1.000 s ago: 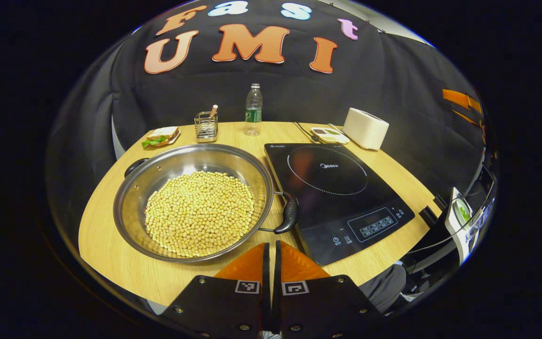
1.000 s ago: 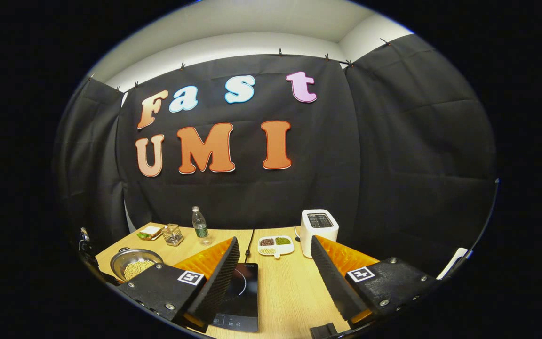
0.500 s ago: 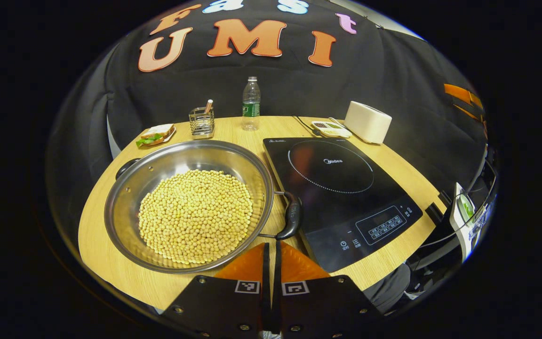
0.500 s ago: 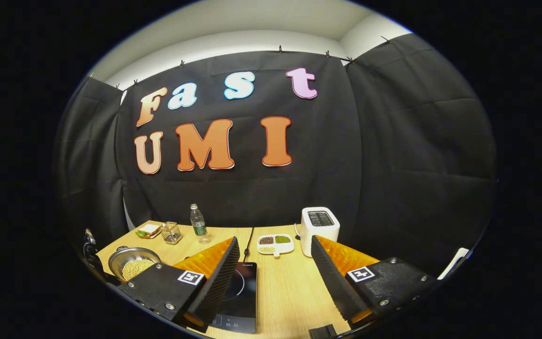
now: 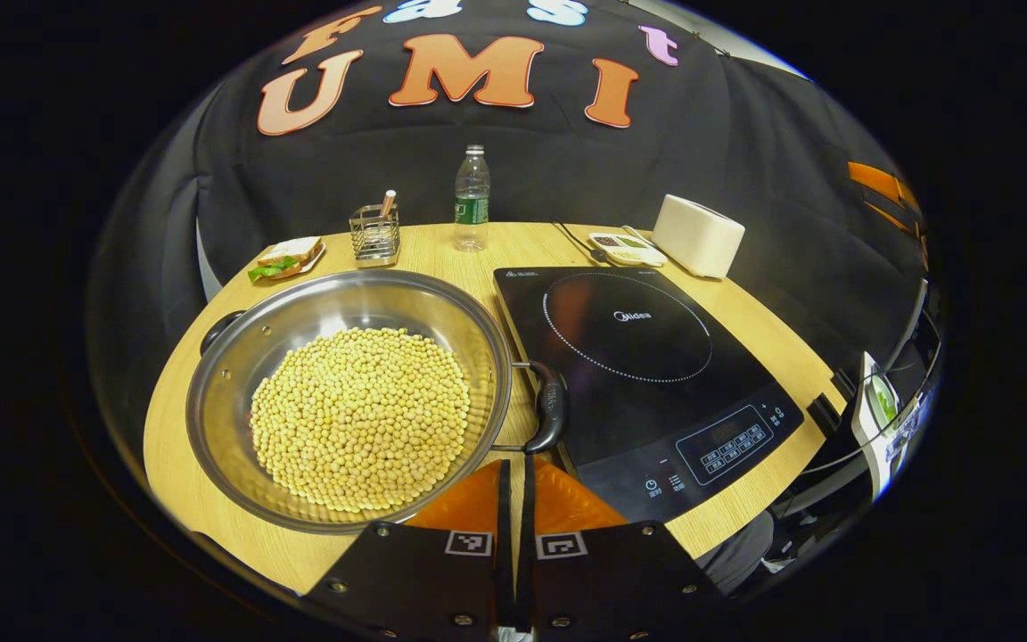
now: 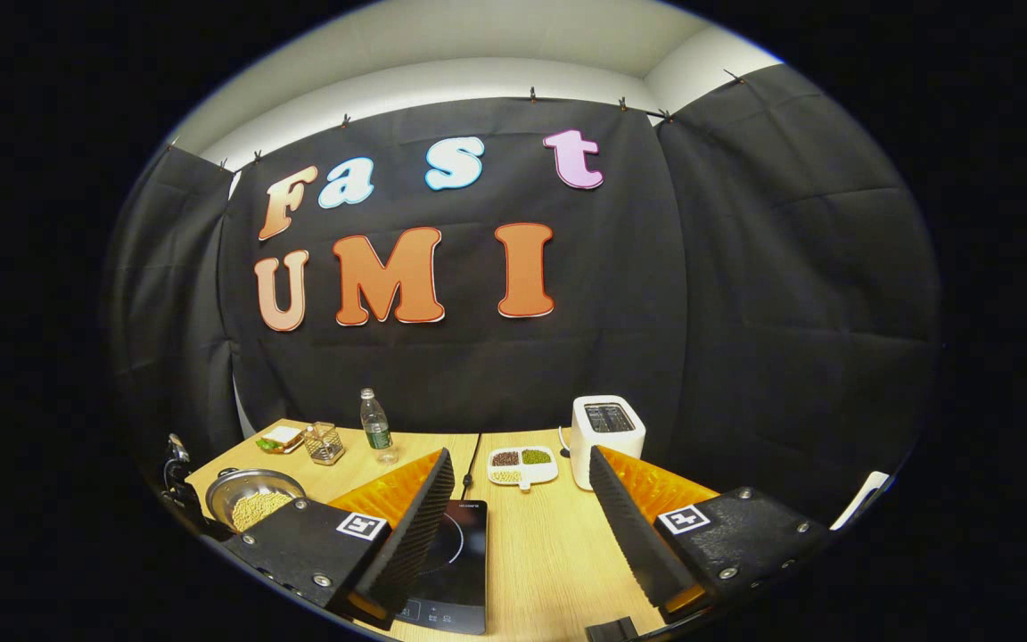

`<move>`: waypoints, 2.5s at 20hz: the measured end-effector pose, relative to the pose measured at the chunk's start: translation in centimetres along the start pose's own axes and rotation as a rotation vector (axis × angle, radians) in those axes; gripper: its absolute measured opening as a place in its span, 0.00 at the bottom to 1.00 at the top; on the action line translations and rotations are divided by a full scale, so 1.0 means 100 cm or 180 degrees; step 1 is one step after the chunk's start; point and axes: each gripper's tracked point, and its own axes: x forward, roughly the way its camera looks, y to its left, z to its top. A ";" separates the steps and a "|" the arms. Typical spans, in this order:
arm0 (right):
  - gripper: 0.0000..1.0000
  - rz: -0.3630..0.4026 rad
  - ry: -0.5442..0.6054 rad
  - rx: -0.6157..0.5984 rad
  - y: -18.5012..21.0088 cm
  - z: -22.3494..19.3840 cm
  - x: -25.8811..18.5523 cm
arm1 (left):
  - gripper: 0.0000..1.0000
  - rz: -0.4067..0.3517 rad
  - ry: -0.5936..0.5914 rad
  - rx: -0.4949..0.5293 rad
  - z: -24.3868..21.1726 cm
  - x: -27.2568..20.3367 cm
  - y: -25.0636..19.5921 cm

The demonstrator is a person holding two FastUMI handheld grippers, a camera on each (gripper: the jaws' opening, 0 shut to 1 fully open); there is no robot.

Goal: First push the handle of the pot to place it horizontally, then grasp the pot with both hands and set it on the induction cooktop.

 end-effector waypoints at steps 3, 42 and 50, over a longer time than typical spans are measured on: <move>0.95 0.0006 -0.0012 -0.0016 0.001 0.001 0.002 | 0.02 -0.0007 0.0005 0.0006 0.004 0.005 -0.001; 0.95 -0.0060 0.0117 -0.0131 0.009 -0.011 0.019 | 0.02 -0.0077 -0.0089 0.0098 0.048 0.062 -0.011; 0.95 0.0175 0.0120 -0.0165 0.083 -0.005 0.009 | 0.02 -0.0004 -0.0600 0.0074 0.074 -0.011 0.040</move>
